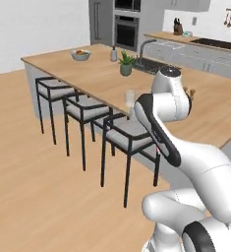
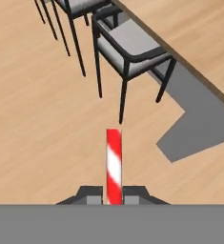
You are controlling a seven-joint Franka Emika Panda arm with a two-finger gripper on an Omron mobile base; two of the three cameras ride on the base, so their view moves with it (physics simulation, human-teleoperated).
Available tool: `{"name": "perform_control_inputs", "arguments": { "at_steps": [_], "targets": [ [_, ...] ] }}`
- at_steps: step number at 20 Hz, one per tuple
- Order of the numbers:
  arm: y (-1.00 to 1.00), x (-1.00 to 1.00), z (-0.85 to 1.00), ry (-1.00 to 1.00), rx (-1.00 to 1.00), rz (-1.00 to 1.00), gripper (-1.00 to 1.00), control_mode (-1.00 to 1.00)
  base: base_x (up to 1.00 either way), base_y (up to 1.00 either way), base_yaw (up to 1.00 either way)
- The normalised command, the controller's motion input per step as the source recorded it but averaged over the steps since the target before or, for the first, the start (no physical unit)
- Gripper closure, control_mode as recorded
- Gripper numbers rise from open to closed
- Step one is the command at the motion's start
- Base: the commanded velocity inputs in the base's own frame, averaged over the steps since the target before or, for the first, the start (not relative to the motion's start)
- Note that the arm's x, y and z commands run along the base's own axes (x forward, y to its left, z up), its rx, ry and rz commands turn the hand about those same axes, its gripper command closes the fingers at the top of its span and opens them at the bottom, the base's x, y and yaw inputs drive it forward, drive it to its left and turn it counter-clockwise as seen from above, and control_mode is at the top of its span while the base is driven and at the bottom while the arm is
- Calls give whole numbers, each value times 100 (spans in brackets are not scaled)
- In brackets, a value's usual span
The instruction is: Take a straw from the drawer in front and place it inside the glass cup on the dining counter.
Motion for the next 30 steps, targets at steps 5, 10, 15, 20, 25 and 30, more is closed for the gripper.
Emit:
{"name": "perform_control_inputs", "arguments": {
  "at_steps": [5,10,15,20,25,30],
  "targets": [
    [0,0,0,0,0,0,100,100,53,75,-65],
    [0,0,0,0,0,0,100,100,48,76,-65],
    [0,0,0,0,0,0,100,100,31,85,-61],
    [0,0,0,0,0,0,100,100,8,94,-58],
    [0,0,0,0,0,0,100,100,-4,100,-52],
    [0,0,0,0,0,0,100,100,-16,99,-45]
  ]
}}
